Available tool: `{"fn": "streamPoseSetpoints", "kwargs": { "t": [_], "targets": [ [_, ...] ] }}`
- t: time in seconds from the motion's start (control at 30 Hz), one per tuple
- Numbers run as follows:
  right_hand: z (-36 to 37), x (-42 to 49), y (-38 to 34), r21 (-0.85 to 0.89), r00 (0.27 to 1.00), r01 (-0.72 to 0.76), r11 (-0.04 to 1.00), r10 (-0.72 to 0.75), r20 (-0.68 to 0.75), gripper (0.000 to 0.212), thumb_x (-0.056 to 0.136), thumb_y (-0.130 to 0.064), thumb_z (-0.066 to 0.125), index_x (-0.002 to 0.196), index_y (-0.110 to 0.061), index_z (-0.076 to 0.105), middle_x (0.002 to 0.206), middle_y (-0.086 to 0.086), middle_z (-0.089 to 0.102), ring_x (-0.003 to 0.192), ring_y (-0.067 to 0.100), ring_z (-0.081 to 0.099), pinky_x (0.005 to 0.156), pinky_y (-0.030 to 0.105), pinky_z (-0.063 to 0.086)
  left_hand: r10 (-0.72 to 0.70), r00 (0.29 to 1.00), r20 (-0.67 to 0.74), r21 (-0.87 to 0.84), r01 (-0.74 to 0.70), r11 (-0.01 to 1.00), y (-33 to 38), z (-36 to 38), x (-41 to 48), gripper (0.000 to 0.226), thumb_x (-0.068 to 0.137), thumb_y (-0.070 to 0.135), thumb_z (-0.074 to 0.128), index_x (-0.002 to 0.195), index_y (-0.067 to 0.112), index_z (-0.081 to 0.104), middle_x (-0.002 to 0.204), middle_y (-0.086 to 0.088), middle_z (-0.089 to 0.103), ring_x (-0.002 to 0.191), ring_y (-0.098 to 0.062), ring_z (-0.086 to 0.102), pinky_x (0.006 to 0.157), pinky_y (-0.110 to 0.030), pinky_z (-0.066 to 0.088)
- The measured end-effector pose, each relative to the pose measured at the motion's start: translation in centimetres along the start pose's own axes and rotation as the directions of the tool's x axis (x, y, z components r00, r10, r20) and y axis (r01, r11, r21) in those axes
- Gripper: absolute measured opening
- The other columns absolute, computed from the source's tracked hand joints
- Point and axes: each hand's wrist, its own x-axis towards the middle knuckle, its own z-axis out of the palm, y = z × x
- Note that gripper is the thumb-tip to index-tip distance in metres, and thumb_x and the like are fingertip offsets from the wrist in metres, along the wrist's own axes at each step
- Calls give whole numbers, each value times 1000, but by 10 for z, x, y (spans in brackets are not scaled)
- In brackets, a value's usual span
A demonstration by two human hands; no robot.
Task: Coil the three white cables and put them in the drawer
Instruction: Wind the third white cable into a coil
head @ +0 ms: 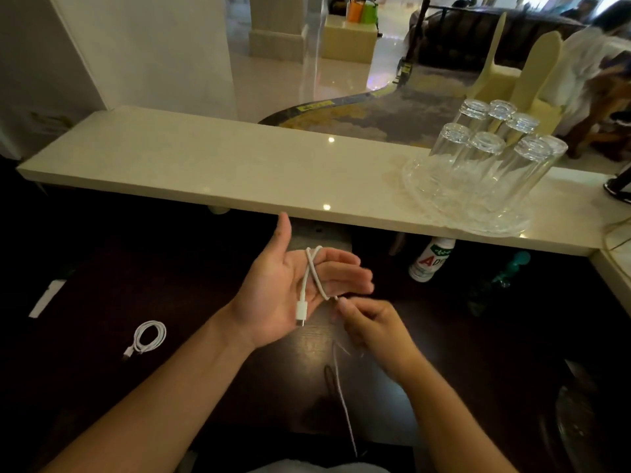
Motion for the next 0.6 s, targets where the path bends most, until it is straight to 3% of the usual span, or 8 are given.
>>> {"fn": "streamPoseSetpoints", "kwargs": {
  "t": [0.07,0.13,0.23,0.37,0.47,0.5,0.53,0.6],
  "targets": [
    [10,-17,9,-6,999,-25,1000,25,-43,33,90,-39,60,71,-15,72,51,5,35,46,15,31,47,25,26,-9,998,-55,-60,5,998,-4,-7,-1,103,83,77,17,126,-9,56,129,-23,62,128,-28,55,116,-38,28],
    [15,-27,6,-138,996,44,989,-53,-66,29,95,-31,61,75,-13,73,51,-2,41,47,8,34,48,21,27,-40,997,-68,-67,35,997,-9,-13,-1,106,82,80,15,140,-5,41,143,-15,53,139,-21,43,121,-38,16],
    [18,-37,-8,-468,990,135,873,-135,35,27,96,-26,59,78,-10,70,55,-4,52,51,4,44,52,16,30,-94,987,-130,108,108,988,-18,-15,3,107,78,81,13,149,3,27,150,-2,46,144,-10,31,123,-35,6],
    [5,-47,-45,-720,953,293,629,-126,277,31,95,-31,54,71,-13,57,56,-7,48,53,10,40,55,27,36,-187,956,-226,424,270,865,-28,-19,5,104,76,80,4,154,13,20,155,10,37,147,-4,18,123,-40,0],
    [-14,-34,-85,-770,904,427,474,-219,367,25,92,-36,54,80,-17,66,69,-8,64,61,11,57,62,37,50,-300,947,-115,487,317,814,-37,-4,0,95,86,71,0,151,9,29,153,-4,41,144,-13,31,122,-38,18],
    [-22,-26,-96,-756,896,445,480,-240,374,21,90,-35,60,82,-18,69,71,-5,68,65,13,63,64,37,53,-308,949,-73,456,306,836,-39,4,-1,88,91,64,-1,150,7,30,151,-8,43,141,-12,37,118,-30,27],
    [-30,-16,-102,-715,903,430,552,-243,355,16,87,-32,68,82,-17,72,71,-1,69,66,13,66,66,35,55,-326,944,-46,392,317,864,-42,9,-1,84,93,61,1,151,7,28,151,-10,42,139,-11,41,114,-23,32],
    [-43,5,-103,-516,943,316,796,-202,265,17,75,-26,83,77,-12,73,65,8,67,61,11,61,61,27,51,-402,915,44,218,384,897,-40,16,-5,93,86,70,14,150,4,28,151,-16,42,139,-18,42,115,-26,30]
  ]
}}
